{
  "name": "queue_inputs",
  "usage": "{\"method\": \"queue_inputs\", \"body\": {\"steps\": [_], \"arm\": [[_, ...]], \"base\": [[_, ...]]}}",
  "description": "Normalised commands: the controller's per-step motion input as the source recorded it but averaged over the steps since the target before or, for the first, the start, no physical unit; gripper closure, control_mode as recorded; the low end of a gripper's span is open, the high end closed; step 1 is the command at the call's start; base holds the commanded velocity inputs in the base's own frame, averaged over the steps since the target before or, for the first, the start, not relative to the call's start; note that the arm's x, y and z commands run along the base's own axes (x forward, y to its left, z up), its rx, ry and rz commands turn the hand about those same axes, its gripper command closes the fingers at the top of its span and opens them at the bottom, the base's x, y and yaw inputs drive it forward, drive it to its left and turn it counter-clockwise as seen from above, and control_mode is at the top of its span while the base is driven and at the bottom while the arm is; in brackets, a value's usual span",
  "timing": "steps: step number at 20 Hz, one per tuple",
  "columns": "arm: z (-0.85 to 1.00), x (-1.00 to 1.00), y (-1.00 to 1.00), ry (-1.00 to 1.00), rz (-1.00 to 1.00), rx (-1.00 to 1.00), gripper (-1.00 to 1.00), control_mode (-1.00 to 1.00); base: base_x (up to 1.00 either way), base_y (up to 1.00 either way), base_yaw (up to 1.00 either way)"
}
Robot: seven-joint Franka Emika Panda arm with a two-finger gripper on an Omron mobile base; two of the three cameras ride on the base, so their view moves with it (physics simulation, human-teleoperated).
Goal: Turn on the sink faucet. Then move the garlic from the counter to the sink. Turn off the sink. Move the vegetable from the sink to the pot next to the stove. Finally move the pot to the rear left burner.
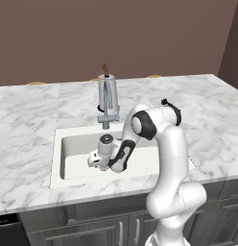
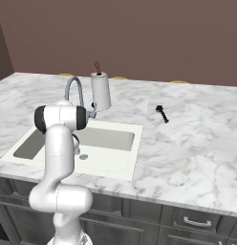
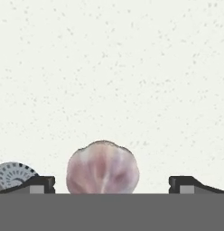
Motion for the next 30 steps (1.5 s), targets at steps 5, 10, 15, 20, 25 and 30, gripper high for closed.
{"method": "queue_inputs", "body": {"steps": [5, 10, 15, 20, 25, 30], "arm": [[-0.2, 0.0, 0.0, -0.02, -0.01, 0.0, -1.0, -1.0], [-0.18, 0.0, -0.06, -0.01, -0.01, 0.01, -1.0, -1.0], [-0.19, 0.0, -0.23, -0.02, 0.0, 0.0, -1.0, -1.0], [-0.2, 0.0, -0.1, 0.0, 0.0, 0.0, -1.0, -1.0], [-0.15, 0.0, 0.0, 0.0, 0.0, 0.0, -1.0, -1.0], [-0.14, 0.0, 0.01, -0.02, 0.0, 0.0, -1.0, -1.0]], "base": [[0.0, 0.0, 0.0], [0.0, 0.0, 0.0], [0.0, 0.0, 0.0], [0.0, 0.0, 0.0], [0.0, 0.0, 0.0], [0.0, 0.0, 0.0]]}}
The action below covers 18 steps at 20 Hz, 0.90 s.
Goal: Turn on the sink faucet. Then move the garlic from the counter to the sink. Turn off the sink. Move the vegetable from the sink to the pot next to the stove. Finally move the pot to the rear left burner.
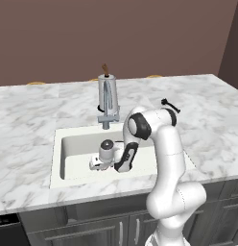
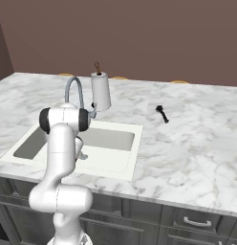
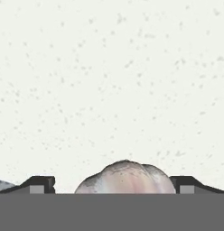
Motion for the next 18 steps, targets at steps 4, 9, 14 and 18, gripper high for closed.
{"method": "queue_inputs", "body": {"steps": [4, 9, 14, 18], "arm": [[-0.18, 0.0, 0.0, -0.01, 0.0, 0.0, -1.0, -1.0], [-0.23, 0.0, 0.02, 0.0, 0.0, 0.0, 1.0, -1.0], [-0.05, 0.0, 0.05, -0.01, 0.0, 0.0, 1.0, -1.0], [0.02, 0.05, -0.03, 0.0, 0.0, 0.05, 1.0, -1.0]], "base": [[0.0, 0.0, 0.0], [0.0, 0.0, 0.0], [0.0, 0.0, 0.0], [0.0, 0.0, 0.0]]}}
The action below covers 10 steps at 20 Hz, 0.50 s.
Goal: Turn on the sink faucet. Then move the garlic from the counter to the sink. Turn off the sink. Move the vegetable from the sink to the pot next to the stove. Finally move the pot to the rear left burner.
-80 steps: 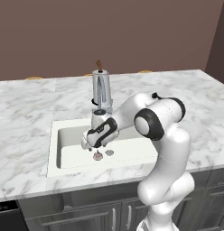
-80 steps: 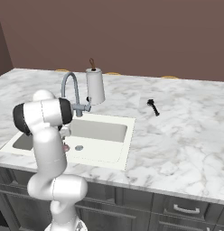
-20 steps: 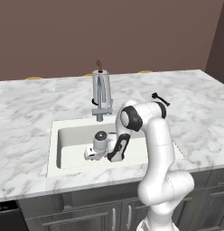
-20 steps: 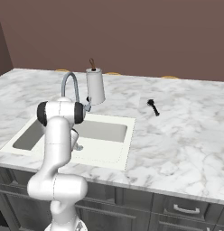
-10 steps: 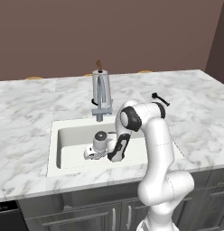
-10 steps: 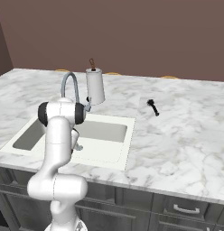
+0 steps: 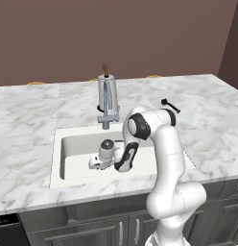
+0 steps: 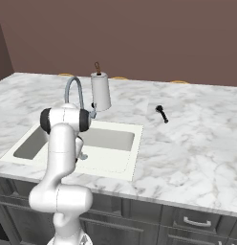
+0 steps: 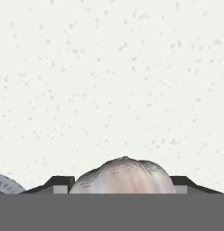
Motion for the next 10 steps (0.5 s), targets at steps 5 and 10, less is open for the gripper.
{"method": "queue_inputs", "body": {"steps": [5, 10], "arm": [[0.45, -0.1, -0.17, -0.07, 0.0, 0.03, 1.0, -1.0], [0.93, -0.23, 0.0, -0.05, 0.0, 0.0, 1.0, -1.0]], "base": [[0.0, 0.0, 0.0], [0.0, 0.0, 0.0]]}}
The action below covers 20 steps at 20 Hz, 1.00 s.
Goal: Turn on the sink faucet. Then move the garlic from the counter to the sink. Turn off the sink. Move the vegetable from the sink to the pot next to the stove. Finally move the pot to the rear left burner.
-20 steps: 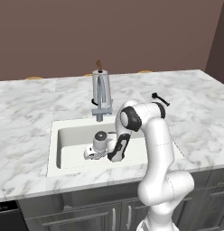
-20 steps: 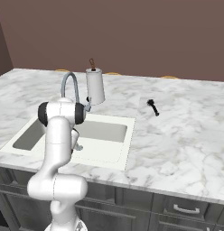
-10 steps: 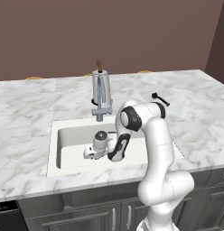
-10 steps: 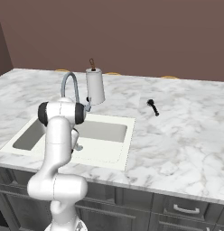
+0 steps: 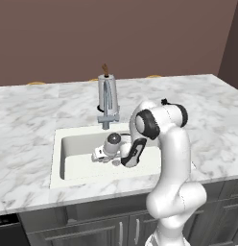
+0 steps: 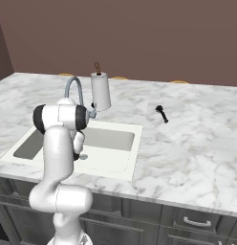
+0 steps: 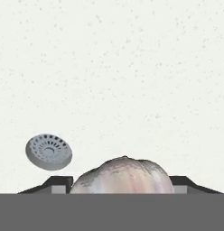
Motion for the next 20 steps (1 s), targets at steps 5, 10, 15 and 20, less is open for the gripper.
{"method": "queue_inputs", "body": {"steps": [5, 10, 15, 20], "arm": [[0.99, -0.34, 0.0, -0.02, 0.0, 0.0, 1.0, -1.0], [1.0, -0.12, 0.13, 0.0, 0.0, -0.01, 1.0, -1.0], [1.0, 0.0, 0.31, 0.0, 0.0, -0.02, 1.0, -1.0], [1.0, 0.0, 0.44, 0.0, 0.01, -0.03, 1.0, -1.0]], "base": [[0.0, 0.0, 0.0], [0.0, 0.0, 0.0], [0.0, 0.0, 0.0], [0.0, 0.0, 0.0]]}}
